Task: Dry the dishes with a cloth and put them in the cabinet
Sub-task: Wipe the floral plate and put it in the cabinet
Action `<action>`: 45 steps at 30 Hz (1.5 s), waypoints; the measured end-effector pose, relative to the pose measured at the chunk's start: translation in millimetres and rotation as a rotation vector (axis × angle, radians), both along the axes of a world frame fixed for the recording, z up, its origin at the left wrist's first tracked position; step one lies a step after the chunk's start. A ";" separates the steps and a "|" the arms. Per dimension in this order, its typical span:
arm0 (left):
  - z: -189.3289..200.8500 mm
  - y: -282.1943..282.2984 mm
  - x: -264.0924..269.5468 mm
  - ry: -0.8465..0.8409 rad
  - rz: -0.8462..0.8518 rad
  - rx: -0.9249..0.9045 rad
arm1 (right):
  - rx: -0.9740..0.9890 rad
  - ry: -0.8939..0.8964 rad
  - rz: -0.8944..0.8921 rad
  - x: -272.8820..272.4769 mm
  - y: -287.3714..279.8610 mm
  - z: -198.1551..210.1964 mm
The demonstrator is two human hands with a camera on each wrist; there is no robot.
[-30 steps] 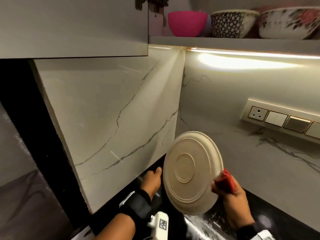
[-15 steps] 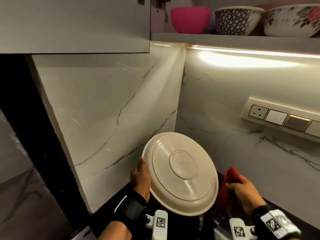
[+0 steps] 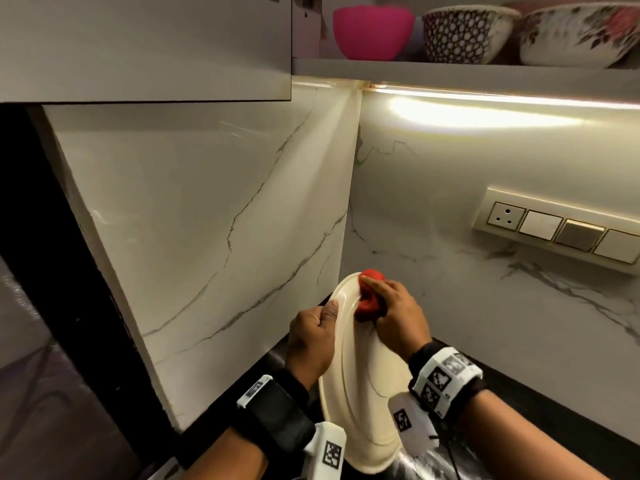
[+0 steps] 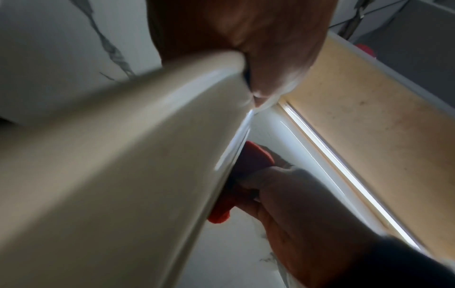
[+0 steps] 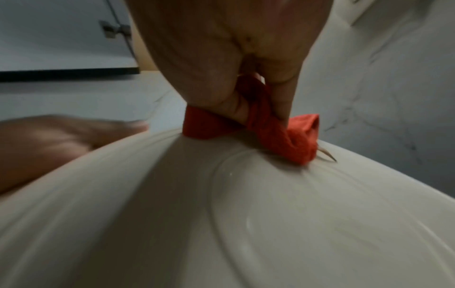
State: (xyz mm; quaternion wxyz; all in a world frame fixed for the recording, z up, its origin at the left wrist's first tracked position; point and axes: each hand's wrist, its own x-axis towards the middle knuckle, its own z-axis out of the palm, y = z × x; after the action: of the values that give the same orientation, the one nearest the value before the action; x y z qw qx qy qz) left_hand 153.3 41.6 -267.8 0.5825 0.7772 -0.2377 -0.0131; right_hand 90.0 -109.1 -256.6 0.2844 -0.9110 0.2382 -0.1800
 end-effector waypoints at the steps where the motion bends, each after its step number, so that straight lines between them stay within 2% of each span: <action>1: 0.7 -0.1 1.7 -0.001 0.014 -0.008 | -0.034 -0.019 0.038 -3.6 10.9 -2.3; 6: -0.1 -1.2 10.4 0.070 0.052 -0.030 | -0.213 -0.187 0.264 -29.1 50.9 -19.3; 10: -1.9 2.0 14.6 0.269 0.108 -0.047 | -0.342 -0.180 0.371 -55.1 61.9 -45.6; 13: 1.8 6.0 13.0 0.312 0.176 -0.087 | -0.413 -0.183 0.510 -87.7 61.9 -65.5; 17: 8.0 15.9 12.2 0.377 0.157 -0.134 | -0.600 -0.117 0.623 -126.6 32.0 -108.7; 20: 11.8 19.9 3.4 0.363 0.158 -0.156 | -0.601 -0.066 0.561 -144.7 -2.7 -128.0; 22: 14.9 19.8 -2.0 0.331 0.156 -0.156 | -0.529 -0.094 0.437 -146.0 -23.0 -126.7; 24: 19.6 17.8 -9.6 0.291 0.156 -0.136 | -0.439 -0.127 0.283 -138.9 -38.5 -108.8; 26: 22.7 13.5 -18.2 0.255 0.152 -0.118 | -0.396 -0.227 0.203 -124.9 -47.8 -79.3; 29: 28.1 1.2 -31.2 0.166 0.134 -0.092 | -0.390 -0.335 0.283 -95.7 -44.3 -28.1; 33: 36.0 -10.5 -41.5 0.088 0.077 -0.061 | -0.555 -0.209 0.493 -63.5 -38.3 9.3; 35: 38.1 -8.7 -42.1 0.083 0.059 -0.061 | -0.578 -0.157 0.490 -54.3 -45.0 10.2; 38: 38.6 -2.4 -39.7 0.039 0.036 -0.058 | -0.488 -0.154 0.391 -45.9 -58.4 1.1; 41: 39.3 2.4 -37.6 0.031 0.038 -0.077 | -0.315 -0.032 0.236 -45.9 -71.2 -15.4; 45: 40.4 0.7 -33.9 -0.025 0.076 -0.131 | 0.023 0.176 0.069 -54.4 -73.0 -46.6</action>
State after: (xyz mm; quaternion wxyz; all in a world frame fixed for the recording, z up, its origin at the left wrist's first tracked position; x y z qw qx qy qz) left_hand 119.4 42.4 -227.4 0.6294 0.7458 -0.2157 0.0341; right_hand 35.7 -182.1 -303.2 0.2787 -0.9276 0.2331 -0.0866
